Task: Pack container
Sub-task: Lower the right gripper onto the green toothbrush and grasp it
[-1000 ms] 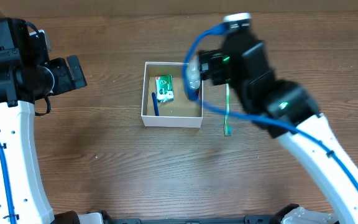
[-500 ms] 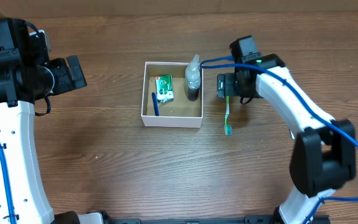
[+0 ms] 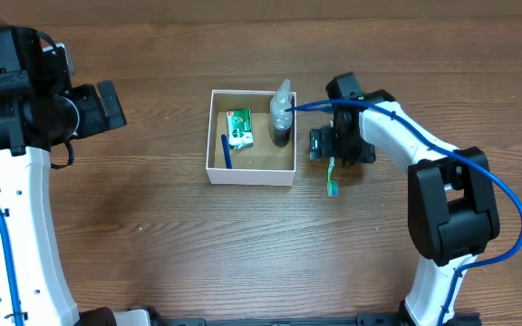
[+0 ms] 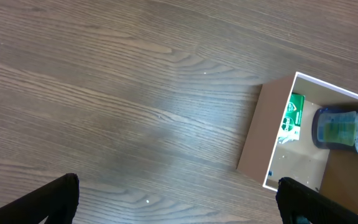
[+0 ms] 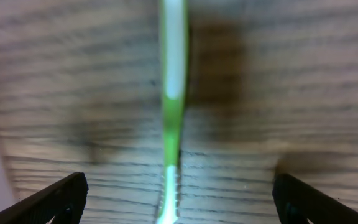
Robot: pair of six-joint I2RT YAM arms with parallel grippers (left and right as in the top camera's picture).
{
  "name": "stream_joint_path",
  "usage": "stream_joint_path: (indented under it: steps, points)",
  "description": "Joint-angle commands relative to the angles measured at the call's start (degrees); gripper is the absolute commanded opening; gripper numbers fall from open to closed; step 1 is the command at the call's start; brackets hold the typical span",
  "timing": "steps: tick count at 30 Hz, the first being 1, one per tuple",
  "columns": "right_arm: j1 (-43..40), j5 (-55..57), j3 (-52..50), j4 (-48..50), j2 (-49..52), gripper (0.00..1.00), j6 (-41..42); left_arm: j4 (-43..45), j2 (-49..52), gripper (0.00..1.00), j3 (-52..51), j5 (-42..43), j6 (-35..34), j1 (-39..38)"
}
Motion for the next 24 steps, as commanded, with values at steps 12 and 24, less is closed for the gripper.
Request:
stream_joint_path:
  steps: [12, 24]
  points:
    - [0.20, -0.50, -2.25, 1.51, 0.44, 0.49, 1.84, 0.04, 0.17, 1.00, -0.33, 0.61, 1.09, -0.39]
    - [0.20, -0.52, -2.25, 1.51, 0.44, 0.13, 1.81, 0.07, 0.17, 1.00, -0.33, 0.63, 1.09, -0.39]
